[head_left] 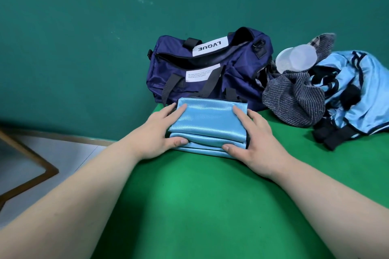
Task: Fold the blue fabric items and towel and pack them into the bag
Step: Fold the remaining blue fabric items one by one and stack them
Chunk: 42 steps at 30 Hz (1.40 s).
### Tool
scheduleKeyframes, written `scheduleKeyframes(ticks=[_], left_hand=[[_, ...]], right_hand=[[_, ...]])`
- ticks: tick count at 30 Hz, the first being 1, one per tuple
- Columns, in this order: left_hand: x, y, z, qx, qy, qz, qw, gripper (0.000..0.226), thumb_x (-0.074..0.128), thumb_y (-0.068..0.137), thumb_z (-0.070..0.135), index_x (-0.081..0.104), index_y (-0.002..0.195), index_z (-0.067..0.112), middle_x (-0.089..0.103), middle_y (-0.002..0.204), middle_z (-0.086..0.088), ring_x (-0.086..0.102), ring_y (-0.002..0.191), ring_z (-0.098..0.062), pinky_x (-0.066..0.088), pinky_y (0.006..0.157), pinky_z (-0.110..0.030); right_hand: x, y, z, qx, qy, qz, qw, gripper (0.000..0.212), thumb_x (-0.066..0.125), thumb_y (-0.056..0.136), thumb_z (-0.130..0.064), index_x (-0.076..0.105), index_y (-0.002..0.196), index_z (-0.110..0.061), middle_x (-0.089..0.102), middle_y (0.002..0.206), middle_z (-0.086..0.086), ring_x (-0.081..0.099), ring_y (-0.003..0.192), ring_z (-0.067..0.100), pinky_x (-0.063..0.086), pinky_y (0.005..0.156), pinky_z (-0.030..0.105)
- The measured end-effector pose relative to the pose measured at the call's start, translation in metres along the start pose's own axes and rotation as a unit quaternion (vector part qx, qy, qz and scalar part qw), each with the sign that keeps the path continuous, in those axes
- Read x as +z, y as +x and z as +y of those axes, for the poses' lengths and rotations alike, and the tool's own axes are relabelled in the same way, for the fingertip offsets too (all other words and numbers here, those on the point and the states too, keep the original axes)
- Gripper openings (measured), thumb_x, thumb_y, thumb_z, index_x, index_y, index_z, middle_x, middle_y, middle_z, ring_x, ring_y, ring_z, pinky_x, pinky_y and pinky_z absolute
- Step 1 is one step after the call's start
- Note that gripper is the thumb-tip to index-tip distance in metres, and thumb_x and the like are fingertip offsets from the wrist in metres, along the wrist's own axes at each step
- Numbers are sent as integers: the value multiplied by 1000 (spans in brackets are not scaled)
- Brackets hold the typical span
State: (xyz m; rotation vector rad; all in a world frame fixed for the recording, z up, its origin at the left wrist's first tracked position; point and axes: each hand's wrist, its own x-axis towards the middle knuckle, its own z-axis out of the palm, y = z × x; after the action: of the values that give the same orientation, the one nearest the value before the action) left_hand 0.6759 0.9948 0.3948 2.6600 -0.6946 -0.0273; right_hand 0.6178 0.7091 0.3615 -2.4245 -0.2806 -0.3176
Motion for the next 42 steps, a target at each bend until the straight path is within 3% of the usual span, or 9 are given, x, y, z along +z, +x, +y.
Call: scheduleKeyframes(ticks=[4, 8, 11, 14, 22, 28, 32, 38, 42], left_hand=[[1, -6, 0, 1, -1, 12, 1000, 98, 57, 72, 73, -3, 147, 55, -6, 165, 10, 1, 150, -12, 10, 120, -32], [-1, -20, 13, -6, 7, 38, 999, 104, 60, 66, 79, -9, 141, 60, -21, 162, 10, -9, 147, -5, 6, 117, -32], [4, -32, 29, 22, 60, 83, 994, 99, 42, 64, 94, -12, 141, 63, -32, 159, 9, -24, 147, -10, -1, 121, -41], [15, -43, 59, 48, 81, 107, 990, 95, 37, 70, 89, -7, 147, 56, -35, 158, 7, -33, 145, -13, -7, 122, -47], [50, -38, 169, 116, 103, 80, 985, 80, 30, 85, 74, 3, 155, 44, -39, 156, 8, -40, 141, -16, -15, 120, -49], [97, -3, 242, 142, 85, 47, 985, 75, 34, 88, 67, 13, 155, 41, -38, 156, 8, -40, 141, -14, -14, 120, -50], [134, 29, 281, 133, 42, 36, 990, 82, 20, 79, 74, 14, 155, 42, -37, 157, 8, -39, 141, -11, -14, 120, -48], [173, 64, 306, 108, -3, 56, 993, 85, 18, 75, 73, 19, 154, 41, -21, 163, 6, -30, 145, -10, -14, 121, -40], [180, 63, 302, 126, -16, 85, 988, 79, 25, 78, 67, 30, 152, 36, -5, 166, 4, -21, 148, -9, -13, 121, -39]], right_hand=[[-5, 0, 2, -11, 0, -8, 1000, 110, 80, 69, -60, 13, 154, -46, 10, 161, 0, 7, 149, 14, 6, 119, 25], [-12, -11, -2, -17, 15, -11, 1000, 118, 88, 63, -54, -2, 138, -68, -8, 163, -13, -2, 151, 10, 9, 122, 32], [-18, -22, -5, -24, 24, 5, 999, 119, 89, 62, -52, -1, 138, -70, -14, 161, -21, -5, 151, 7, 10, 122, 32], [-30, -37, -5, -16, 31, 6, 999, 118, 87, 65, -52, -3, 141, -68, -14, 160, -24, -7, 151, 5, 11, 121, 33], [-92, -78, 29, 43, 8, 35, 998, 88, 77, 81, -39, 26, 152, -43, 6, 162, -15, 3, 150, 6, 13, 122, 32], [-155, -103, 78, 103, -36, 74, 991, 66, 72, 86, -26, 45, 145, -33, 22, 159, -3, 14, 148, 12, 12, 119, 25], [-192, -112, 121, 155, -82, 70, 982, 62, 68, 87, -24, 46, 145, -31, 27, 157, -3, 15, 147, 13, 13, 119, 28], [-212, -102, 173, 186, -127, 78, 971, 61, 66, 88, -23, 46, 146, -25, 38, 150, 0, 22, 144, 17, 16, 116, 25], [-207, -83, 186, 169, -151, 85, 970, 58, 66, 85, -30, 52, 141, -25, 46, 142, 0, 32, 140, 21, 23, 119, 36]])
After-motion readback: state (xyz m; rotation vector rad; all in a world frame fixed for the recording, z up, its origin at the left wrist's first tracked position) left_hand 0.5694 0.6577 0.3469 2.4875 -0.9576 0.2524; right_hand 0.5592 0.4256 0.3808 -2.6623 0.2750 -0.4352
